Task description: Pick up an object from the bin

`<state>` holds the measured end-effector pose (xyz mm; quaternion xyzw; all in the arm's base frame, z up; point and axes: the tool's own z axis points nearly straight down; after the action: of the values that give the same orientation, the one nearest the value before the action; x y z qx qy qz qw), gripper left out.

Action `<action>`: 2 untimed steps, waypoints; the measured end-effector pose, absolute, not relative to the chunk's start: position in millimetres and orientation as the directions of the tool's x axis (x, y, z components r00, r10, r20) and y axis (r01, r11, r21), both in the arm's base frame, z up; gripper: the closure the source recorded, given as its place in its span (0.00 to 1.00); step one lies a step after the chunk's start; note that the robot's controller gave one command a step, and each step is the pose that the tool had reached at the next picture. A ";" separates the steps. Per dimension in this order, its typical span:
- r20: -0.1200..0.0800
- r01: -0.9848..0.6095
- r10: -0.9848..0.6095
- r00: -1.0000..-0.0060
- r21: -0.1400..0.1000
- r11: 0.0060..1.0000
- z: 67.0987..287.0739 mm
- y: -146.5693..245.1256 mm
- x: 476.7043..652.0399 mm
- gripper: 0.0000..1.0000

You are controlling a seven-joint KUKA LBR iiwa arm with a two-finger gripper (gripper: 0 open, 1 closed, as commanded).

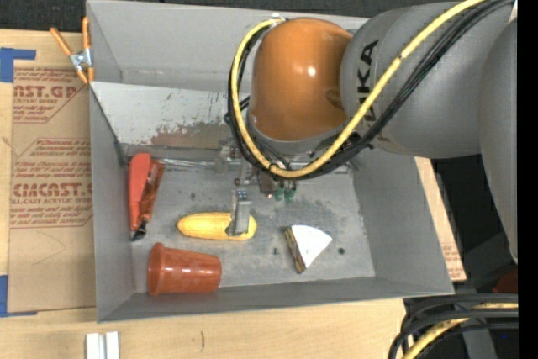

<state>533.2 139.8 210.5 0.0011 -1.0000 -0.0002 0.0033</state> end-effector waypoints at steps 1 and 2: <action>-0.001 -0.001 -0.001 -1.000 0.001 1.000 215.3 138.9 534.9 0.00; -0.002 0.007 0.007 -1.000 0.003 1.000 137.7 128.3 534.0 0.00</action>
Offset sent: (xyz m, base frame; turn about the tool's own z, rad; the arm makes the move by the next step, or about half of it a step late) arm -0.0014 -0.0228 -0.1405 0.0194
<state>534.0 128.3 137.7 -0.0036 -1.0000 -0.0013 -0.0008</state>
